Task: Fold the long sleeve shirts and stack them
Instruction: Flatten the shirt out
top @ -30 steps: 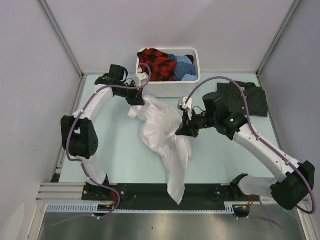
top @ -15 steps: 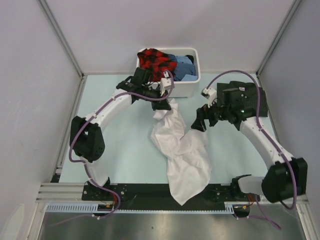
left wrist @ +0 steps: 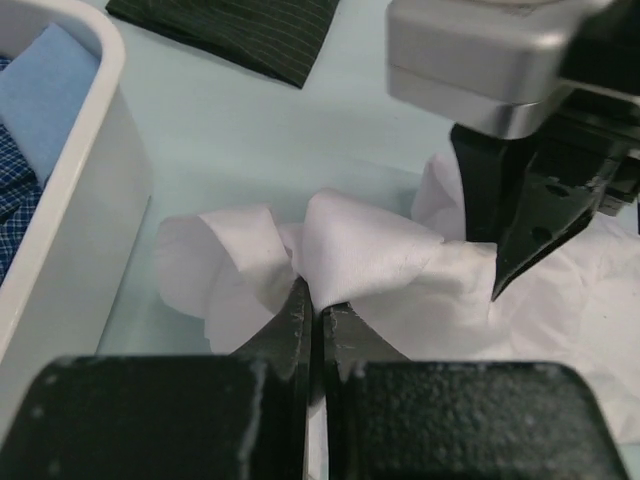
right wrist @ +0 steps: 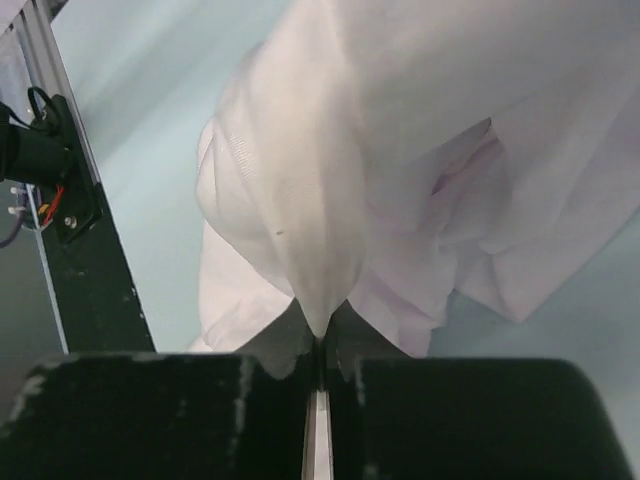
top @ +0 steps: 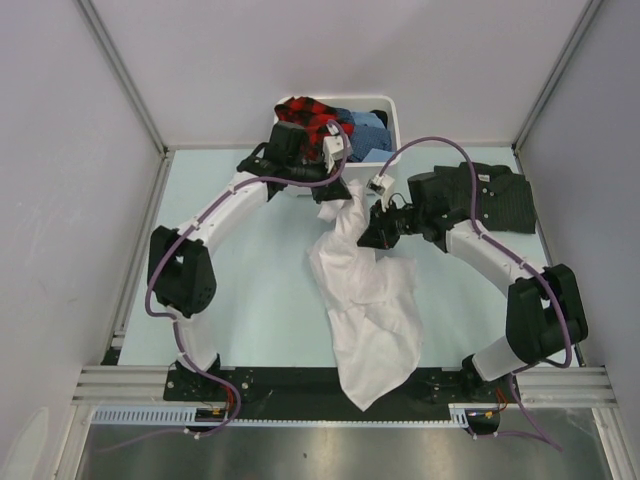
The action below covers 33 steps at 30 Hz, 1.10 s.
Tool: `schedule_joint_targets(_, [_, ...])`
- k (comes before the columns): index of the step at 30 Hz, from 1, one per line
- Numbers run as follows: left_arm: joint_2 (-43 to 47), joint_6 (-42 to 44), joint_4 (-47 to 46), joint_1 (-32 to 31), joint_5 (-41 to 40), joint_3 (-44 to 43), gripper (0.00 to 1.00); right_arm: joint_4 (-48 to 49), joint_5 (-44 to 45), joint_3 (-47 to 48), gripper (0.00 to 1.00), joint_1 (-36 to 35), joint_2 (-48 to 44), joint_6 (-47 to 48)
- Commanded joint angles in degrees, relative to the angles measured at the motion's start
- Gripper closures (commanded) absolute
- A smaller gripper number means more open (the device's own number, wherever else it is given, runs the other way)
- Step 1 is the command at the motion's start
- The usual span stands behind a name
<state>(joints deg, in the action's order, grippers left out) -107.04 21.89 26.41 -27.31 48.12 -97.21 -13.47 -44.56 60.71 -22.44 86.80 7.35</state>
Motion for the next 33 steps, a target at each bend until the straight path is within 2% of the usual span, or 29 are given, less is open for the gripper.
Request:
schedule_joint_targets(1, [0.9, -6.6, -8.7, 0.2, -1.6, -1.8, 0.89, -1.7, -0.9, 3.7, 1.0, 4.8, -3.9, -6.1])
schedule_joint_targets(2, [1.8, -7.0, -8.8, 0.4, -2.0, -0.9, 0.78, -2.9, -1.1, 3.6, 1.0, 6.6, -5.1, -8.6])
schedule_joint_targets(3, [3.6, -6.6, -7.6, 0.5, -1.8, 0.3, 0.57, -3.4, -0.6, 3.5, 1.0, 7.9, -8.2, -9.5])
schedule_joint_targets(4, [5.6, -5.6, -6.9, 0.9, -1.9, 2.3, 0.47, -3.9, -0.1, 3.4, 1.0, 10.4, -9.4, -10.2])
schedule_joint_targets(5, [11.4, -4.5, -6.6, 1.0, -2.2, 8.9, 0.4, -4.3, 0.3, 3.3, 1.0, 11.2, -10.9, -11.0])
schedule_joint_targets(6, [14.6, -3.0, -5.8, 1.1, -2.6, 13.3, 0.26, -4.7, 1.0, 3.2, 1.0, 11.9, -12.1, -11.6])
schedule_joint_targets(7, [17.7, 0.1, -5.7, 1.1, -3.2, 18.1, 0.2, -6.4, 1.3, 3.3, 1.0, 13.2, -14.1, -11.6])
schedule_joint_targets(8, [24.2, 1.3, -5.6, 1.1, -4.3, 27.5, 0.14, -7.6, 1.4, 3.4, 1.0, 13.8, -15.0, -11.4])
schedule_joint_targets(9, [26.5, 3.2, -5.4, 1.0, -4.6, 31.9, 0.07, -9.5, 1.9, 3.5, 1.0, 14.8, -15.8, -10.3])
schedule_joint_targets(11, [29.8, 4.6, -5.1, 0.8, -6.0, 41.6, 0.04, -17.6, 3.7, 4.3, 1.0, 18.2, -17.8, -8.0])
schedule_joint_targets(14, [29.8, 1.6, -8.5, 0.2, -10.1, 47.5, 0.04, -30.4, 8.8, 5.8, 1.0, 21.5, -19.4, 1.4])
schedule_joint_targets(17, [23.4, -2.4, -9.1, -1.7, -11.0, 46.1, 0.07, -36.3, 19.4, 6.4, 1.0, 22.0, -20.7, 7.4])
schedule_joint_targets(22, [14.7, -7.1, -11.3, -9.9, -14.7, 43.3, 0.02, -37.7, 21.1, 9.0, 1.0, 27.4, -22.5, 9.5])
schedule_joint_targets(25, [10.3, -12.1, -12.8, -11.5, -10.3, 41.1, 0.03, -37.9, 18.9, 12.2, 1.0, 28.8, -22.6, 7.9])
schedule_joint_targets(28, [7.5, -17.1, -15.1, -11.7, -6.1, 40.3, 0.17, -36.7, 14.9, 14.1, 1.0, 28.8, -23.3, 5.1])
schedule_joint_targets(29, [7.6, -18.5, -16.4, -11.5, -4.8, 40.4, 0.32, -36.2, 13.5, 14.6, 1.0, 28.8, -23.7, 3.6])
schedule_joint_targets(31, [8.9, -20.3, -18.2, -10.4, -0.9, 41.8, 0.56, -34.7, 12.0, 15.0, 1.0, 28.8, -24.8, 1.9])
schedule_joint_targets(32, [10.6, -21.5, -20.2, -9.9, -0.1, 42.4, 0.77, -34.3, 11.2, 15.1, 1.0, 28.8, -25.1, 1.4])
schedule_joint_targets(33, [11.7, -21.5, -20.3, -8.9, 0.2, 42.7, 0.9, -33.6, 10.5, 15.1, 1.0, 28.8, -25.5, 0.4])
